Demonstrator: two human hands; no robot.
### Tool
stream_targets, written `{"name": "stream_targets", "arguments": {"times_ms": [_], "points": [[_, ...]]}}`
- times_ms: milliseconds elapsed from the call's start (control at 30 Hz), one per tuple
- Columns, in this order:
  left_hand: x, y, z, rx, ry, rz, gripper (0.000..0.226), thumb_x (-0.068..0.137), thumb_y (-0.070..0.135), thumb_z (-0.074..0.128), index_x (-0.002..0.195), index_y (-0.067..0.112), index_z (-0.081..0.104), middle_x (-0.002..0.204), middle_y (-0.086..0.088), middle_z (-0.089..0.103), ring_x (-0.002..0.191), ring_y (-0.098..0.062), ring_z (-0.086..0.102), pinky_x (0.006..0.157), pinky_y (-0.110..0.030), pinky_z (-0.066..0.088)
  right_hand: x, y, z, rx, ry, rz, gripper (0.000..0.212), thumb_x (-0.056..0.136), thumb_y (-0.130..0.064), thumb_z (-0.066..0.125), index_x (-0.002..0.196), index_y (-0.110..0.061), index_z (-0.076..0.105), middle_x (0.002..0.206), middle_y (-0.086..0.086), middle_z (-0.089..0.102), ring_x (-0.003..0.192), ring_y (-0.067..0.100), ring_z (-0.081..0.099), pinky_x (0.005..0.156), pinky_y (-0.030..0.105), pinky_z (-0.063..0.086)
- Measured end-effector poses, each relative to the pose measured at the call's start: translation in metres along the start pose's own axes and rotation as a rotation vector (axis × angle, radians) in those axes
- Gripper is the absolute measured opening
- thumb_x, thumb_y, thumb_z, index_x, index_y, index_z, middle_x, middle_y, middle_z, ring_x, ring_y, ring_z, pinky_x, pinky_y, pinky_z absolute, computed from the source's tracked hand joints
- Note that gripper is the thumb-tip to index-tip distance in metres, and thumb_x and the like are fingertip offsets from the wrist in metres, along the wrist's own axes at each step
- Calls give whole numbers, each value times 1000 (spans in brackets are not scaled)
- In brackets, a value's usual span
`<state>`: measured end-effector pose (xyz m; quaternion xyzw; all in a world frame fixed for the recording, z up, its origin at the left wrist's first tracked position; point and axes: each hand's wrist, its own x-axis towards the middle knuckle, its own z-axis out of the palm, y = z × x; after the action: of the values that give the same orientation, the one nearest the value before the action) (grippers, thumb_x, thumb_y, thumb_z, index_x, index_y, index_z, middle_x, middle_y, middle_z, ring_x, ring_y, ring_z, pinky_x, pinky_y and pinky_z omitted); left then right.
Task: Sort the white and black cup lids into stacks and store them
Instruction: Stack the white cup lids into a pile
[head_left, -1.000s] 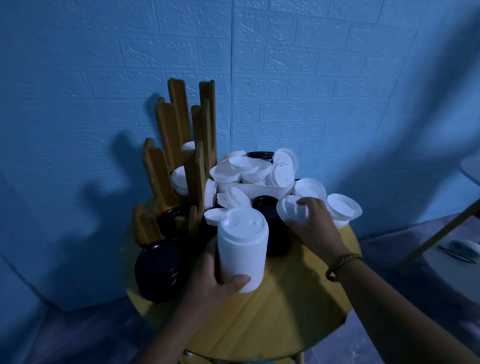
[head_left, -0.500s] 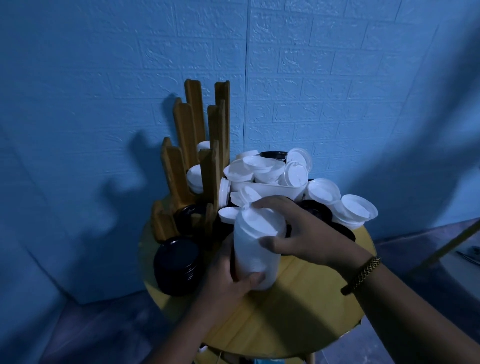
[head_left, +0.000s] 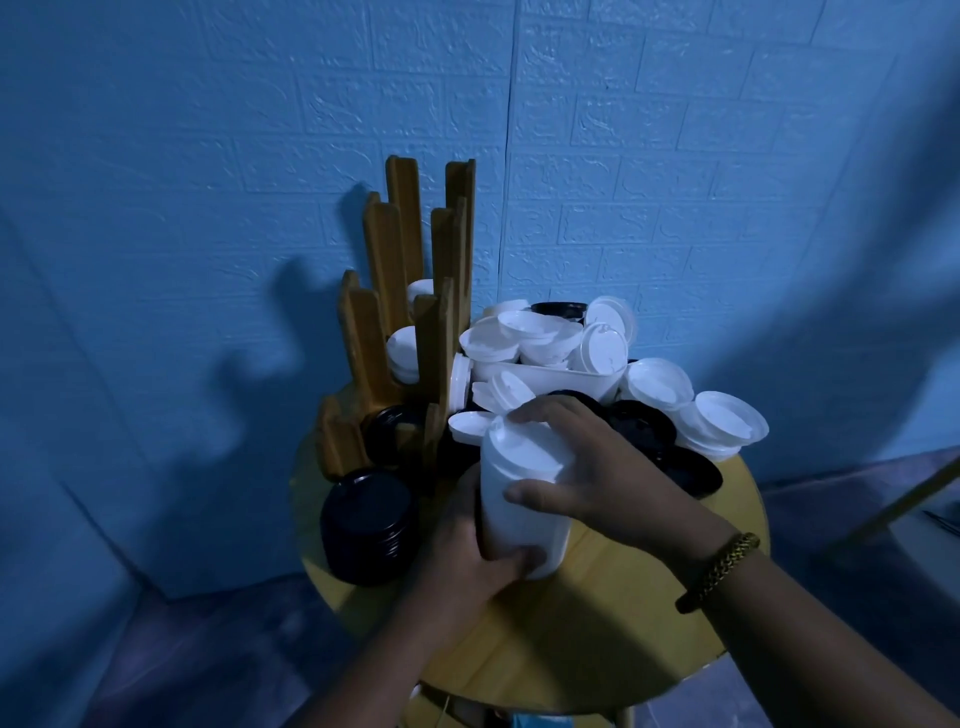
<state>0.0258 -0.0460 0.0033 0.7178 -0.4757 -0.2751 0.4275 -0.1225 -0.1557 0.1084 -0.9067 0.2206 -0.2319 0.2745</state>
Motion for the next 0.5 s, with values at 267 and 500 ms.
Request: {"name": "stream_targets", "arguments": {"times_ms": [267, 500], "points": [[-1, 7, 2, 126, 8, -61, 95, 72, 46, 89, 148, 34, 33, 122, 11, 57, 114, -12, 56, 93, -37, 54, -13, 0, 18, 25, 192, 107, 85, 69, -62, 80, 141, -38, 42, 137, -19, 43, 123, 2, 44, 99, 29, 47], [-13, 9, -2, 188, -47, -18, 94, 66, 52, 90, 143, 36, 37, 113, 18, 56, 104, -7, 55, 79, -24, 48, -34, -4, 29, 211, 255, 197, 101, 64, -68, 79, 148, -33, 35, 142, -17, 45, 128, 3, 44, 107, 38, 44]]}}
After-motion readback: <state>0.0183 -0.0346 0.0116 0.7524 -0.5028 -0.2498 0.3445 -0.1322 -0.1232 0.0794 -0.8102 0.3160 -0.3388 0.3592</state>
